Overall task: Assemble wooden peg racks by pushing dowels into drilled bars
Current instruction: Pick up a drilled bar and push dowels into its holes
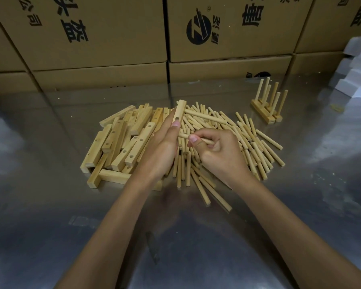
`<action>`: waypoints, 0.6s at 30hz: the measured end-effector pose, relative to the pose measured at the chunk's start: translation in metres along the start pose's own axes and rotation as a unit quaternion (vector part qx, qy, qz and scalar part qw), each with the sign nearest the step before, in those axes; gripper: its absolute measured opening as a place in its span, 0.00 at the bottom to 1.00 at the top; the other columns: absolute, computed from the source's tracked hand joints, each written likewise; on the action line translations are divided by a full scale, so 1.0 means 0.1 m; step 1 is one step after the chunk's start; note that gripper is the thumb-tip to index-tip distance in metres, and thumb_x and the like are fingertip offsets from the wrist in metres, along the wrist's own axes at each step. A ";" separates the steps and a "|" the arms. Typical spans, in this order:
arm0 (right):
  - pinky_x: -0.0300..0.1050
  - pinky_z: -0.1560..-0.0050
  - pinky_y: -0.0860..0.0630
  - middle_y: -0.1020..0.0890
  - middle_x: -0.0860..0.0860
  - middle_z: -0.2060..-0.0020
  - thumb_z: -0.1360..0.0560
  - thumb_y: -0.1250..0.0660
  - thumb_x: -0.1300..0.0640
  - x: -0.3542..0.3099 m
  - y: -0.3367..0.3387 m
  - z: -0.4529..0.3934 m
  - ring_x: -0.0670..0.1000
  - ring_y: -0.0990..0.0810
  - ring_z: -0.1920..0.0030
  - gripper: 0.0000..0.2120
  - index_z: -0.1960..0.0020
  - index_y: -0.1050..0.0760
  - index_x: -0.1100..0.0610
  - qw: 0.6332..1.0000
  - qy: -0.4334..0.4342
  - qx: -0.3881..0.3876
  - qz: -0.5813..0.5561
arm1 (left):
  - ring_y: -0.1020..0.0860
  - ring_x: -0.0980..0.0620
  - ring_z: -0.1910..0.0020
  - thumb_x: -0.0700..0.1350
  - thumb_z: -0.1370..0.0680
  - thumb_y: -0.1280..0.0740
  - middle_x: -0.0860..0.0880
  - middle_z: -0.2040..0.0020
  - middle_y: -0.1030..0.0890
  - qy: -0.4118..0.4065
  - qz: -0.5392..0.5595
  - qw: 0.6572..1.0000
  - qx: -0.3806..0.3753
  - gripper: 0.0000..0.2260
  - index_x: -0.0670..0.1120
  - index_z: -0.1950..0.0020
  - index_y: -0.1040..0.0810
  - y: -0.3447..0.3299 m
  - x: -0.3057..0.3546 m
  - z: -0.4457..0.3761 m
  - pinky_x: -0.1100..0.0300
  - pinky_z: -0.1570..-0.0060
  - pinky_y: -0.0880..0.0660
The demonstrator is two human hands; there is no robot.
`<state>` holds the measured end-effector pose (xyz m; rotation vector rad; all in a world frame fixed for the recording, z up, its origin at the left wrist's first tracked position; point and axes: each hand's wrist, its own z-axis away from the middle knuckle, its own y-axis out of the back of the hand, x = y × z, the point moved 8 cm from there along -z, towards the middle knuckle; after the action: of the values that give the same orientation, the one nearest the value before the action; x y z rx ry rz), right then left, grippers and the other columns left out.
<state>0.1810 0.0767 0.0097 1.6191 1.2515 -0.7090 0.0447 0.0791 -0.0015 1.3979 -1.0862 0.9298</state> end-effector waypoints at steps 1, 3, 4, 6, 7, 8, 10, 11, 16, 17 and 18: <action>0.42 0.63 0.25 0.16 0.49 0.66 0.21 0.32 0.57 0.01 0.01 -0.02 0.48 0.20 0.66 0.08 0.57 0.17 0.48 1.000 -0.015 -0.010 -0.010 | 0.32 0.39 0.27 0.60 0.15 0.48 0.39 0.27 0.30 0.004 -0.001 1.000 -0.003 0.19 0.68 0.23 0.39 0.01 -0.01 -0.01 0.36 0.29 0.36; 0.40 0.49 0.24 0.14 0.44 0.60 0.22 0.31 0.54 0.02 0.03 -0.06 0.42 0.17 0.55 0.05 0.54 0.15 0.50 0.999 -0.030 -0.034 -0.019 | 0.27 0.49 0.31 0.61 0.15 0.48 0.45 0.32 0.23 0.007 -0.012 1.000 -0.019 0.20 0.69 0.23 0.41 0.03 -0.03 -0.06 0.42 0.32 0.31; 0.41 0.48 0.25 0.15 0.41 0.59 0.22 0.30 0.52 0.03 0.05 -0.08 0.40 0.18 0.54 0.05 0.52 0.15 0.49 0.998 -0.038 -0.042 -0.024 | 0.26 0.51 0.31 0.61 0.15 0.48 0.47 0.34 0.21 0.007 -0.017 1.000 -0.023 0.20 0.68 0.22 0.41 0.05 -0.03 -0.07 0.44 0.32 0.32; 0.39 0.58 0.28 0.18 0.40 0.65 0.22 0.32 0.45 0.14 0.12 -0.09 0.40 0.22 0.64 0.09 0.51 0.16 0.47 0.995 -0.082 -0.033 -0.055 | 0.22 0.62 0.41 0.60 0.15 0.47 0.55 0.49 0.17 0.008 -0.009 1.000 0.011 0.21 0.61 0.22 0.38 0.16 -0.03 -0.10 0.46 0.36 0.30; 0.38 0.65 0.30 0.21 0.41 0.68 0.21 0.35 0.42 0.21 0.17 -0.09 0.43 0.26 0.68 0.12 0.51 0.16 0.47 0.990 -0.112 -0.011 -0.081 | 0.21 0.66 0.53 0.58 0.15 0.47 0.59 0.60 0.20 0.011 0.000 0.999 0.048 0.20 0.58 0.22 0.35 0.26 -0.05 -0.11 0.47 0.40 0.27; 0.38 0.68 0.31 0.23 0.44 0.69 0.19 0.39 0.42 0.27 0.21 -0.09 0.45 0.28 0.69 0.15 0.51 0.17 0.47 0.988 -0.127 0.013 -0.088 | 0.22 0.67 0.63 0.57 0.14 0.47 0.59 0.66 0.22 0.018 0.008 0.996 0.085 0.20 0.54 0.23 0.34 0.37 -0.08 -0.13 0.45 0.40 0.27; 0.33 0.63 0.30 0.21 0.45 0.61 0.16 0.43 0.48 0.28 0.19 -0.09 0.41 0.26 0.65 0.15 0.49 0.18 0.48 0.996 -0.088 0.002 0.014 | 0.19 0.59 0.61 0.56 0.14 0.48 0.58 0.71 0.23 0.044 0.025 0.990 0.128 0.22 0.48 0.24 0.33 0.56 -0.17 -0.16 0.38 0.35 0.30; 0.32 0.56 0.29 0.20 0.42 0.53 0.17 0.42 0.51 0.25 0.09 -0.08 0.37 0.25 0.58 0.14 0.48 0.18 0.48 0.993 -0.051 -0.048 0.096 | 0.17 0.49 0.51 0.56 0.14 0.48 0.57 0.71 0.23 0.061 0.040 0.989 0.132 0.23 0.46 0.24 0.33 0.61 -0.22 -0.18 0.33 0.32 0.33; 0.35 0.44 0.35 0.28 0.44 0.50 0.24 0.32 0.61 0.23 -0.40 0.09 0.43 0.34 0.45 0.12 0.47 0.17 0.46 0.933 0.074 -0.235 0.262 | 0.30 0.27 0.31 0.55 0.14 0.47 0.56 0.71 0.22 0.108 0.068 0.983 0.129 0.23 0.44 0.24 0.33 0.70 -0.34 -0.21 0.28 0.30 0.39; 0.34 0.45 0.37 0.28 0.43 0.49 0.24 0.31 0.61 0.21 -0.39 0.08 0.42 0.35 0.45 0.11 0.50 0.16 0.46 0.935 0.087 -0.225 0.259 | 0.30 0.27 0.32 0.55 0.14 0.47 0.55 0.70 0.22 0.112 0.070 0.983 0.127 0.22 0.45 0.24 0.33 0.68 -0.34 -0.21 0.28 0.30 0.39; 0.31 0.46 0.39 0.28 0.42 0.49 0.24 0.30 0.60 0.21 -0.38 0.08 0.40 0.36 0.46 0.09 0.51 0.16 0.47 0.935 0.093 -0.222 0.260 | 0.30 0.27 0.32 0.55 0.14 0.47 0.55 0.69 0.22 0.114 0.073 0.983 0.126 0.22 0.46 0.24 0.33 0.67 -0.34 -0.21 0.28 0.30 0.39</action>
<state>0.1521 0.0797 -0.0238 1.5516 0.9546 0.0610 -0.0285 0.1041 -0.0133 1.3857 -0.9312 1.3376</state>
